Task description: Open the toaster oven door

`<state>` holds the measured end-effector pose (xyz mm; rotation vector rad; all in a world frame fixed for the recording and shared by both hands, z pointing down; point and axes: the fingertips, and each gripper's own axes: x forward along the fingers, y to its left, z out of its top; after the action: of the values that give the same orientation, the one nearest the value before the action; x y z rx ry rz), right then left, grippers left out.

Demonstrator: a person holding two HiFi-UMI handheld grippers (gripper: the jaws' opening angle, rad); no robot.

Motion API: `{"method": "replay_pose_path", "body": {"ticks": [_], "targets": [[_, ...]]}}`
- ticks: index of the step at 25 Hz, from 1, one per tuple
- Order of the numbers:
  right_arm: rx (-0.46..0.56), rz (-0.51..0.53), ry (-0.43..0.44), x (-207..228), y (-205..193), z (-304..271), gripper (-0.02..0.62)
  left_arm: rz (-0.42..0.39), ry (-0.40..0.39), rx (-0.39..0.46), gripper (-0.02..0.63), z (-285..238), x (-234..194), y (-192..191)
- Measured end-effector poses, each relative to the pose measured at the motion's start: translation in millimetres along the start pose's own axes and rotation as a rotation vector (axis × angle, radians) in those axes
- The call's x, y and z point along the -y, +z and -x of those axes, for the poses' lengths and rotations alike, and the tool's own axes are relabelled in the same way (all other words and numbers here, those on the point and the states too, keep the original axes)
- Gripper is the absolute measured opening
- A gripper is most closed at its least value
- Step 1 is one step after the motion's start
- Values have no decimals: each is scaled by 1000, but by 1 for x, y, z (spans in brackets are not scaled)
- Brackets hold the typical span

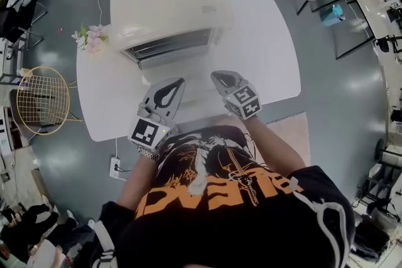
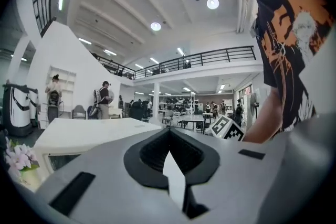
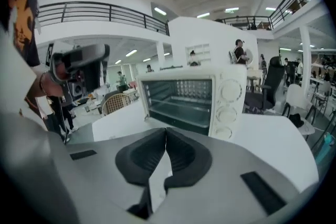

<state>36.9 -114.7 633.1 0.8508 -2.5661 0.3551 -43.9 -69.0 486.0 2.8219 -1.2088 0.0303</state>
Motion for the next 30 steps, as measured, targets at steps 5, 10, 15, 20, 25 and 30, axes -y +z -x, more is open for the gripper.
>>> {"method": "replay_pose_path", "body": {"ticks": [5, 10, 15, 20, 25, 30], "targets": [[224, 65, 64, -25, 95, 34, 17, -16, 19, 16, 21, 5, -5, 35], [405, 124, 90, -51, 170, 64, 17, -23, 34, 108, 21, 12, -10, 75], [597, 156, 83, -71, 239, 94, 17, -39, 67, 155, 21, 20, -16, 105], [613, 146, 88, -80, 248, 101, 14, -26, 86, 179, 21, 27, -17, 116], [538, 149, 79, -76, 233, 89, 14, -30, 85, 167, 21, 25, -20, 110], [538, 168, 81, -72, 235, 91, 14, -34, 74, 164, 21, 17, -18, 110]]}}
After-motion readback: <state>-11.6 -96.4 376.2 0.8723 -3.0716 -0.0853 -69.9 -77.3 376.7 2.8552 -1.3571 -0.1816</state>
